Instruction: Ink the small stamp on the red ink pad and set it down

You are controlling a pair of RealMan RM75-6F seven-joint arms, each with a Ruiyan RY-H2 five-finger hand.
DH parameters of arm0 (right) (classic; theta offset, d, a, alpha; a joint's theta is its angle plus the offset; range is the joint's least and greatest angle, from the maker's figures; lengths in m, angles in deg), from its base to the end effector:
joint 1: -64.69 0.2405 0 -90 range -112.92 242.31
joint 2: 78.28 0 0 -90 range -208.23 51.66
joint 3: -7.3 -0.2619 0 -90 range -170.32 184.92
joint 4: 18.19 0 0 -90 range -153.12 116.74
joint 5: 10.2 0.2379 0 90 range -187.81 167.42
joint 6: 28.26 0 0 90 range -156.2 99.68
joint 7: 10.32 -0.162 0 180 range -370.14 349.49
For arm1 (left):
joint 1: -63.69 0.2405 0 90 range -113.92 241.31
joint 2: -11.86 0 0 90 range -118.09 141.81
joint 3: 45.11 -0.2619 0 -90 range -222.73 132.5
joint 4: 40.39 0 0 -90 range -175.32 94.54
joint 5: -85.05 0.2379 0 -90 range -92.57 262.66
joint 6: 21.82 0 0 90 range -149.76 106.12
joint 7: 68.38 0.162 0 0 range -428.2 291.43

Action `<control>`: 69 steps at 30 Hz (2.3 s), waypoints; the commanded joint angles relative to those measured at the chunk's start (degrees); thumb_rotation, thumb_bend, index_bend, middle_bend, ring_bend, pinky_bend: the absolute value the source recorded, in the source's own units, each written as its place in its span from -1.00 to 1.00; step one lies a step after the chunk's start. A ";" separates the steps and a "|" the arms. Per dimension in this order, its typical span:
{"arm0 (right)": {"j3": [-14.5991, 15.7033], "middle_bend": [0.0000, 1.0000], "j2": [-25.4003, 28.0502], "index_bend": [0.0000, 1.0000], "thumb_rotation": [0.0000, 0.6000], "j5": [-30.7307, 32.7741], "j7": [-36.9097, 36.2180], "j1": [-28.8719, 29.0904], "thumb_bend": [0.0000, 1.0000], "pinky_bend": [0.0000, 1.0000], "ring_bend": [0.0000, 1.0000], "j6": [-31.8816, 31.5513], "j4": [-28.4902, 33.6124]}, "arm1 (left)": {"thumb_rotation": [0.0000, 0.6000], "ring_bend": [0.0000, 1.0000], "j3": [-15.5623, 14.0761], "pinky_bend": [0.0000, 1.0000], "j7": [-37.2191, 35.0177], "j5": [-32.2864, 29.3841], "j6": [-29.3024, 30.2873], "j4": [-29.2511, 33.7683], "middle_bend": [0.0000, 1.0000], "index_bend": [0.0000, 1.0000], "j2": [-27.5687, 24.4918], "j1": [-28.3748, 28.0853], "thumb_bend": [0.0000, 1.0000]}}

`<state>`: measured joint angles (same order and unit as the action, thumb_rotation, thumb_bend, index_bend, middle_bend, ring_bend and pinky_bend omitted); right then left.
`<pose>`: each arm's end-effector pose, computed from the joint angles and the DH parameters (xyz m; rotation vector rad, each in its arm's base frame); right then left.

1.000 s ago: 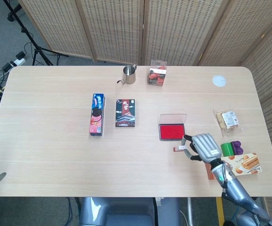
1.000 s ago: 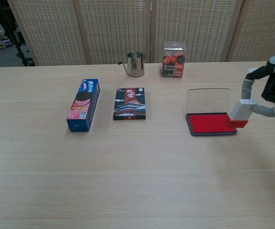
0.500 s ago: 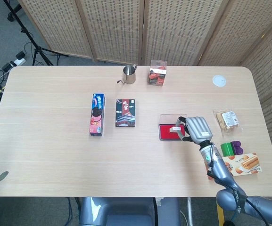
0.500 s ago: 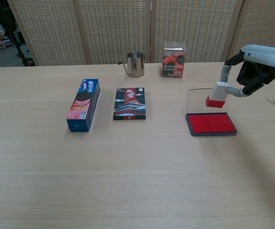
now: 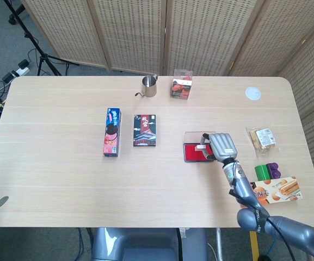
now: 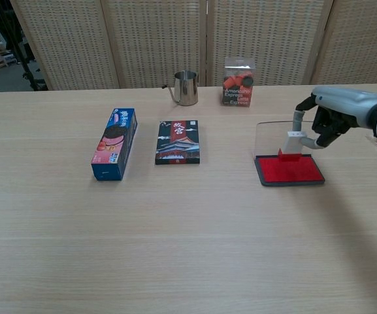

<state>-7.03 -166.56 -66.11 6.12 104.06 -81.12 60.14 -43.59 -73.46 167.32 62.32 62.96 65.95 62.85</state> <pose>-0.2010 -0.3996 -0.0252 1.6390 -1.1056 0.8617 -0.3247 0.1711 0.1710 -1.2700 -1.0759 -0.8783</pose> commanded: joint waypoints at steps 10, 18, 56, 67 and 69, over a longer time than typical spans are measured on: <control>1.07 0.92 -2.30 0.05 1.00 0.52 -0.05 0.55 0.09 1.00 1.00 0.76 -3.68 | 1.00 -1.00 0.02 -1.00 -0.22 -0.47 -0.41 0.03 -1.00 -1.00 -0.16 -0.13 -1.00; 1.18 0.93 -3.02 0.05 1.00 0.54 -0.79 0.71 0.14 1.00 1.00 1.22 -4.98 | 1.00 -1.00 0.07 -1.00 0.02 -0.80 -0.64 0.11 -1.00 -1.00 -0.13 -0.25 -1.00; 2.44 0.92 -5.73 0.05 1.00 -0.32 -3.10 0.36 0.14 1.00 1.00 3.25 -9.90 | 1.00 -1.00 -0.21 -1.00 0.18 -0.79 -1.24 0.40 -1.00 -1.00 -0.17 -0.57 -1.00; 0.39 0.92 -3.28 0.05 1.00 -0.89 -4.34 -0.04 0.14 1.00 1.00 1.12 -5.98 | 1.00 -1.00 -0.24 -1.00 -0.22 -0.75 -1.15 0.28 -1.00 -1.00 -0.33 -0.52 -1.00; -0.13 0.93 -1.97 0.05 1.00 -1.12 -4.76 -0.28 0.14 1.00 1.00 0.52 -4.06 | 1.00 -1.00 -0.25 -1.00 -0.23 -0.72 -1.11 0.25 -1.00 -1.00 -0.30 -0.50 -1.00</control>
<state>-6.49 -169.72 -66.91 1.86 104.01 -79.84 54.54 -43.84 -73.70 166.60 61.21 63.21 65.65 62.35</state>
